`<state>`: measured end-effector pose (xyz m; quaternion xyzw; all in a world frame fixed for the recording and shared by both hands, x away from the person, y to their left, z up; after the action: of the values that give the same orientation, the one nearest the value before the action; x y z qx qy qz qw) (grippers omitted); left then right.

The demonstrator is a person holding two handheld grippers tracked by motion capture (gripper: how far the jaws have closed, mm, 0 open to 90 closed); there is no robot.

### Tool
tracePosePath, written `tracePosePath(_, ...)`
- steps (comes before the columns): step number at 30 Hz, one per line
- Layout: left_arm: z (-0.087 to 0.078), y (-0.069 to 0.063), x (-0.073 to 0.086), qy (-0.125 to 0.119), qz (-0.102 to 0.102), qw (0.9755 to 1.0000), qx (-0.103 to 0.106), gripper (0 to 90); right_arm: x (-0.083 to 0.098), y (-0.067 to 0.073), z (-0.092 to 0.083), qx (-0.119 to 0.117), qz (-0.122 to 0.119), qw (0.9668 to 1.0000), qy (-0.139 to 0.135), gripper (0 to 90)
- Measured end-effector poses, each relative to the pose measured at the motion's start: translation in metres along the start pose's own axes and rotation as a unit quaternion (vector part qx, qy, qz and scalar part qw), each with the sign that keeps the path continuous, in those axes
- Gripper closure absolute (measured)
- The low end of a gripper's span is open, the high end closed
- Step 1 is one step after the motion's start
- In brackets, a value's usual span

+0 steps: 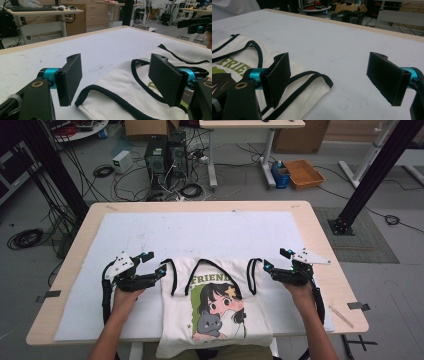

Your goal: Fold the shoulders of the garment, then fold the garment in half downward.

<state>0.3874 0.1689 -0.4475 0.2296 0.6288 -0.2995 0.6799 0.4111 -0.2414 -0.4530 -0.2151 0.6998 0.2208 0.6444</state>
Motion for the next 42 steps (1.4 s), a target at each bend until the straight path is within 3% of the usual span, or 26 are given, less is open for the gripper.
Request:
tracePosePath(17,0.004,0.006,-0.001,-0.007,-0.007,0.9999,-0.008,27.2,0.000,0.003,0.000,-0.007,0.005,0.9999,0.008,19.5)
tracePosePath(21,0.012,0.015,-0.008,0.012,-0.013,0.9997,-0.016,27.2,-0.006,0.003,0.005,-0.005,0.012,0.9999,0.009,19.5)
tracePosePath(24,0.020,0.025,-0.003,0.039,-0.025,0.9986,-0.024,27.1,-0.001,0.001,0.017,0.001,0.018,0.9991,0.038,19.4)
tracePosePath(26,0.026,0.030,0.006,0.070,-0.033,0.9968,-0.020,27.1,0.003,-0.001,0.026,0.003,0.011,0.9978,0.065,19.5)
tracePosePath(30,0.037,0.033,0.024,0.121,-0.038,0.9917,-0.020,27.2,0.010,-0.002,0.043,-0.001,0.011,0.9925,0.122,24.1)
tracePosePath(35,0.045,0.036,0.036,0.165,-0.037,0.9854,-0.025,27.4,0.023,0.002,0.061,-0.007,-0.001,0.9824,0.187,30.1)
tracePosePath(37,0.046,0.036,0.040,0.177,-0.035,0.9834,-0.019,32.5,0.027,0.003,0.064,-0.011,-0.013,0.9792,0.202,34.4)
tracePosePath(39,0.046,0.037,0.047,0.196,-0.037,0.9797,-0.021,36.4,0.033,0.005,0.066,-0.022,-0.011,0.9760,0.216,41.9)
tracePosePath(41,0.046,0.037,0.048,0.202,-0.030,0.9787,-0.022,39.9,0.038,0.008,0.065,-0.037,-0.024,0.9713,0.234,49.2)
tracePosePath(42,0.047,0.036,0.049,0.211,-0.029,0.9768,-0.020,42.3,0.041,0.009,0.065,-0.039,-0.032,0.9686,0.243,52.5)
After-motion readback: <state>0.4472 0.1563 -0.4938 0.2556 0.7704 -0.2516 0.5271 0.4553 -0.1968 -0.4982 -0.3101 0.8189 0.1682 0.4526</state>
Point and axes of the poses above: each handheld gripper's, and its own axes: z roughly forward along the jaws, x roughly out of its underside, y roughly to its left, the point moved 8 cm from there along z, roughly forward along the jaws, and after that the axes turned 15 degrees about -y, right-handed, at the moved point
